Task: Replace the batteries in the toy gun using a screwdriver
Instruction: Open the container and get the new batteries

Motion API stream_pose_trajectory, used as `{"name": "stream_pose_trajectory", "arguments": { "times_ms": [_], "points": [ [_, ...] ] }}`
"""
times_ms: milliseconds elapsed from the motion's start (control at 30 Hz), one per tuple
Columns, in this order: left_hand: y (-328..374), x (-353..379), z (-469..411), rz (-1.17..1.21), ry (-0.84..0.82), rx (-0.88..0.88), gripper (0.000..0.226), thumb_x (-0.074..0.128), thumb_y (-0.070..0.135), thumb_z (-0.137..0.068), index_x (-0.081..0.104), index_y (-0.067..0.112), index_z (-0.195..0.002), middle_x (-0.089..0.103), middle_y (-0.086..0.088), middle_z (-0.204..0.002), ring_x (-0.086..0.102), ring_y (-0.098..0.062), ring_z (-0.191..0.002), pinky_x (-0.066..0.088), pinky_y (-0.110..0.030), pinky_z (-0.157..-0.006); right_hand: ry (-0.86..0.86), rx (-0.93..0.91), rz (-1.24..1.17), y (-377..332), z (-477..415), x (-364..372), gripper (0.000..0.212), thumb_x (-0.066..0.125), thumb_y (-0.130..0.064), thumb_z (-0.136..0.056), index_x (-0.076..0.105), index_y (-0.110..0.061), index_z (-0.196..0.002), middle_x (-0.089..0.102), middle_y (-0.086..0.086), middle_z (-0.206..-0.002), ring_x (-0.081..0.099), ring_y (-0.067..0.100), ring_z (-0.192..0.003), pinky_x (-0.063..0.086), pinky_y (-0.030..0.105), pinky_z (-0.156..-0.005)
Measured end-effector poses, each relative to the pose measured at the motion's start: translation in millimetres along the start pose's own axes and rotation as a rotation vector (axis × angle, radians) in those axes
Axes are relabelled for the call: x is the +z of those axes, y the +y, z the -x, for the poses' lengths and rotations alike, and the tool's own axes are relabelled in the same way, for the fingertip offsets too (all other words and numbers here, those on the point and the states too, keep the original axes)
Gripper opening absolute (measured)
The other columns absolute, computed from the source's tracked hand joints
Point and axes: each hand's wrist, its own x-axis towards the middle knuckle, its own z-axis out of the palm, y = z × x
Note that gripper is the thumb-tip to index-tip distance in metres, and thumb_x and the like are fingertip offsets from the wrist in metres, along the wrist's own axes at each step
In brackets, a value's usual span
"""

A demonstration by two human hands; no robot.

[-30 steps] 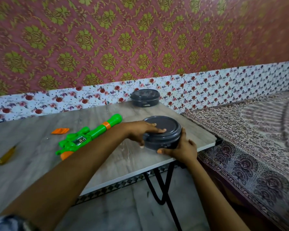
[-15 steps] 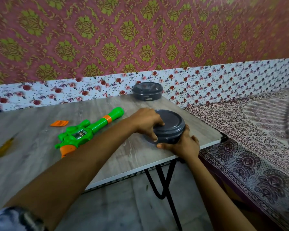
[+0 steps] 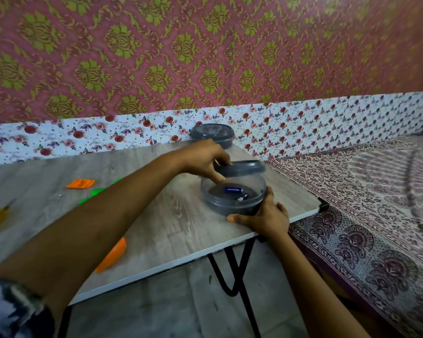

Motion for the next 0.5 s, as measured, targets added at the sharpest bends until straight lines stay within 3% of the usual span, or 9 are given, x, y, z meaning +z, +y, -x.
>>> {"name": "stream_pose_trajectory", "arguments": {
  "times_ms": [100,200,333,400,500],
  "points": [
    [-17,1,-3,0.185,0.192,-0.132,0.034,0.074,0.021,-0.079,0.068,0.008,-0.11,0.07,-0.006,-0.104,0.064,-0.017,-0.092,0.051,-0.026,-0.08,-0.097,-0.005,-0.065,4,-5,-4,0.137,0.069,-0.072,-0.054,-0.013,-0.013,-0.147,0.019,0.007,-0.156,0.023,0.021,-0.142,0.009,0.041,-0.119],
    [-34,9,-5,0.511,0.453,-0.319,0.038,0.075,0.013,-0.078,0.066,0.004,-0.113,0.067,-0.007,-0.104,0.062,-0.017,-0.094,0.048,-0.026,-0.083,-0.216,0.069,-0.441,6,-12,-19,0.135,0.069,-0.071,-0.051,-0.014,-0.024,-0.147,0.022,0.01,-0.155,0.026,0.029,-0.14,0.021,0.047,-0.116],
    [-61,28,-17,1.189,0.674,-0.634,0.026,0.068,0.011,-0.084,0.062,0.003,-0.108,0.065,-0.014,-0.108,0.063,-0.024,-0.088,0.055,-0.03,-0.072,-0.052,-0.013,-0.575,8,-29,-23,0.083,0.063,-0.049,-0.079,0.026,-0.017,-0.146,0.031,0.004,-0.151,0.032,0.023,-0.137,0.029,0.037,-0.11],
    [-72,40,-26,1.361,0.735,-0.768,0.019,0.065,0.012,-0.087,0.061,0.002,-0.104,0.064,-0.019,-0.114,0.064,-0.025,-0.085,0.055,-0.033,-0.073,-0.017,-0.024,-0.566,7,-35,-16,0.063,0.061,-0.044,-0.084,0.043,-0.016,-0.137,0.045,0.006,-0.141,0.043,0.023,-0.129,0.036,0.04,-0.108],
    [-84,59,-35,1.469,0.764,-0.855,0.03,0.058,0.008,-0.091,0.054,-0.004,-0.119,0.06,-0.02,-0.12,0.062,-0.028,-0.099,0.052,-0.032,-0.077,0.062,-0.023,-0.481,12,-41,-3,0.059,0.056,-0.053,-0.082,0.05,-0.02,-0.131,0.056,0.006,-0.132,0.052,0.022,-0.12,0.043,0.047,-0.102]
  ]
}}
